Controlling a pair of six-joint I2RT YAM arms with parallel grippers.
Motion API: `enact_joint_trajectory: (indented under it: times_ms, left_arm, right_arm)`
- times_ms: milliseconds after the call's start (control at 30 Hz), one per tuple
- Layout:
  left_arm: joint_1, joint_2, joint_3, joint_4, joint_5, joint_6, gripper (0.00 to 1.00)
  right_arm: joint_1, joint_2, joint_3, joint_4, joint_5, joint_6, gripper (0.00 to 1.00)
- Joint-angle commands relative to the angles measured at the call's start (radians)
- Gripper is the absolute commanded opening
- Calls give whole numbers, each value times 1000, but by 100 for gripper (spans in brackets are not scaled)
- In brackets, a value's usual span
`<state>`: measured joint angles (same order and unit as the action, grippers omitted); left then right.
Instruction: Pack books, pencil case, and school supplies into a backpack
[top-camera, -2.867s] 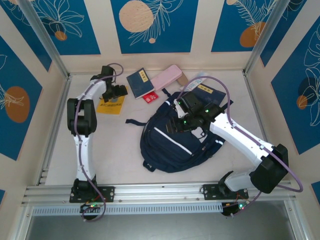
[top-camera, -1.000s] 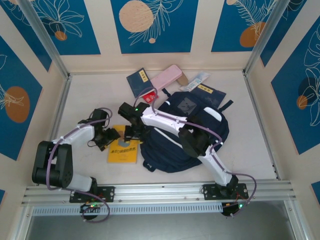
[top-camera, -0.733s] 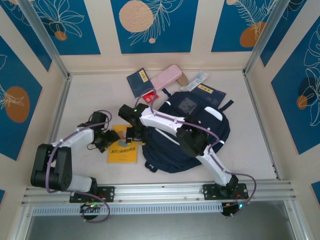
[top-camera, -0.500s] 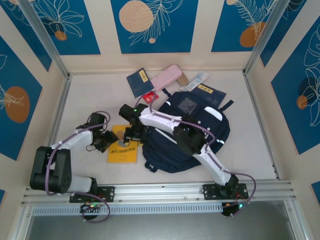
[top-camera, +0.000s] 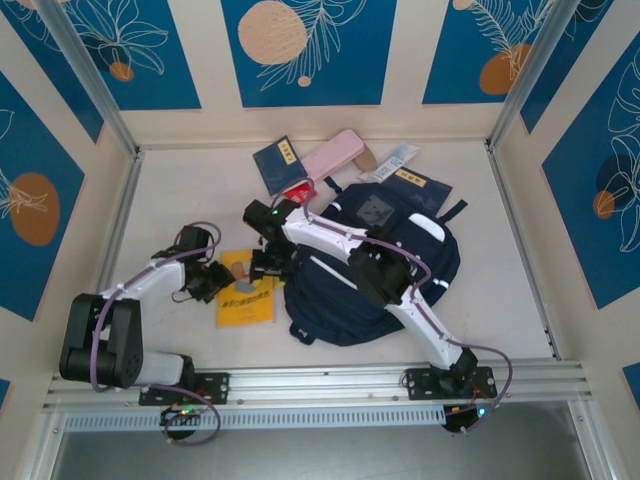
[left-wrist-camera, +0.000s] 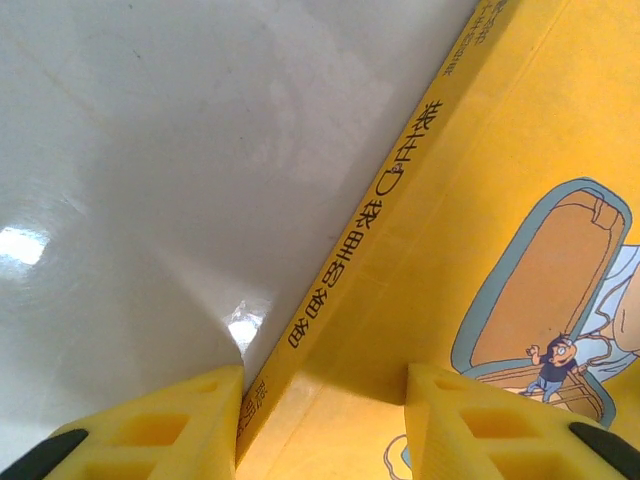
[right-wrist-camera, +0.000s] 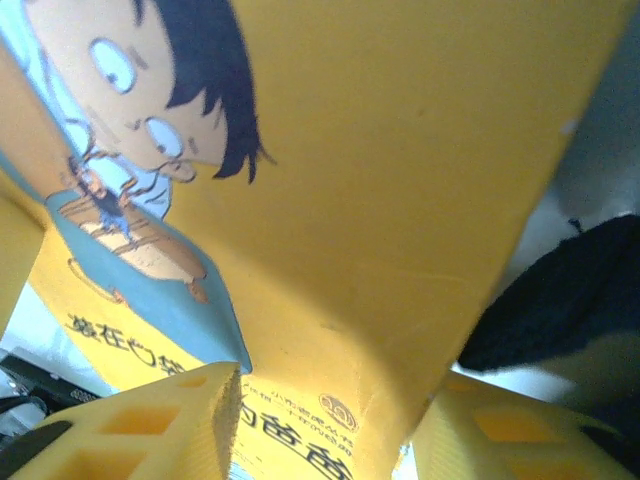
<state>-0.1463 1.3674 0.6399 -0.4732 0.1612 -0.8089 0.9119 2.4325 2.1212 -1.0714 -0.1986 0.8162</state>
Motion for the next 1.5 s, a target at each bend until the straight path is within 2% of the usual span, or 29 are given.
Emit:
enact_joint_trajectory:
  times_ms: [0,33,167,300,467,667,700,800,967,1133,1233,1467]
  left_arm:
    - [-47,20,-45,-10,136,4,41]
    - [-48,19,-44,-16,135,8,41]
    - [-48,1,-39,-45,127,25,41]
    - [-48,-36,-13,-95,116,36,46]
    - [-48,-129,70,-220,81,40,66]
    - [-45,-231,230,-364,53,13,94]
    - [-46,-234,254,-377,59,3,97]
    - [-47,-217,309,-395,86,5,98]
    - [-46,-202,355,-399,102,20,99]
    - [-48,-178,396,-296,266,-26,99]
    - [-54,-154,433,-256,312,-38,99]
    - [-101,-103,492,-87,500,-64,99]
  right_arm:
    - [29,-75,41,81,-107,-60,44]
    - [31,-77,38,77,-105,-67,41]
    - [33,-88,24,79,-115,-79,17]
    - [29,-102,17,84,-121,-69,0]
    - [-3,-154,6,88,-139,-24,0]
    - [-66,-288,-82,198,-222,67,0]
    - [-75,-310,-97,217,-236,79,0]
    - [-101,-358,-124,260,-284,81,0]
    - [-140,-426,-147,246,-335,-22,0]
    - [-205,-539,-297,380,-427,4,0]
    - [-241,-594,-358,442,-481,28,0]
    - [-301,-673,-412,438,-553,3,0]
